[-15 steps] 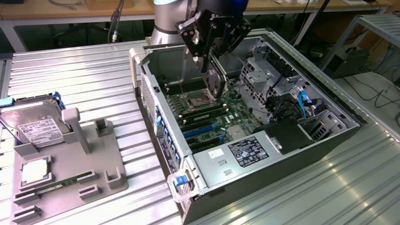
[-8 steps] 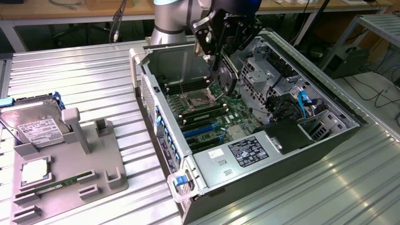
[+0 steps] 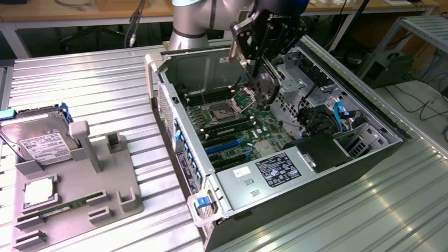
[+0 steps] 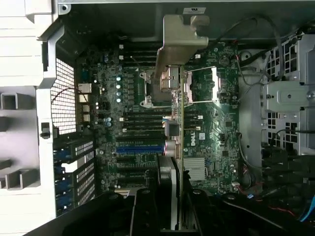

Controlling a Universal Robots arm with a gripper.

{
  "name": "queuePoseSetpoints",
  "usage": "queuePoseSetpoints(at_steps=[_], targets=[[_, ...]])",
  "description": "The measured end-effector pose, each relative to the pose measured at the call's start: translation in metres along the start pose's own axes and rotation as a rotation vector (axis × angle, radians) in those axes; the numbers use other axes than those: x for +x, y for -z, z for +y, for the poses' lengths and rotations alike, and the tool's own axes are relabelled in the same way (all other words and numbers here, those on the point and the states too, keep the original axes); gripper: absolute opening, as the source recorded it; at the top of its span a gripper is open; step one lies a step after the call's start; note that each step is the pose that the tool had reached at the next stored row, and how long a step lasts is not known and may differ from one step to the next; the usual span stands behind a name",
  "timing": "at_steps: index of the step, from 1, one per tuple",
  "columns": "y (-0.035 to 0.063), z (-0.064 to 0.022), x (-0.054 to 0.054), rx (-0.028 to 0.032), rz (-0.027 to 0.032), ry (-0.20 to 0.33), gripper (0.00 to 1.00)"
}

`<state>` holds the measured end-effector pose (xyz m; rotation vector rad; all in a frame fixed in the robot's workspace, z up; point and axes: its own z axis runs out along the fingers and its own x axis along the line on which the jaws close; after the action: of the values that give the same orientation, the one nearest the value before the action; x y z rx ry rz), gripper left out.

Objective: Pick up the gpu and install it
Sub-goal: 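Pick up the gpu and move the gpu toward the slot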

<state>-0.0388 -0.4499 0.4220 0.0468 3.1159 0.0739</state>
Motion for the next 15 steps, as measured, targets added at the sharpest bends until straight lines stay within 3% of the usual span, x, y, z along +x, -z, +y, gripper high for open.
queuePoseSetpoints(at_steps=[9, 15], targets=[[-0.0011, 0.0010, -0.024, 0.0000, 0.0000, -0.001, 0.28], [-0.0012, 0.0011, -0.026, 0.0000, 0.0000, -0.001, 0.28]])
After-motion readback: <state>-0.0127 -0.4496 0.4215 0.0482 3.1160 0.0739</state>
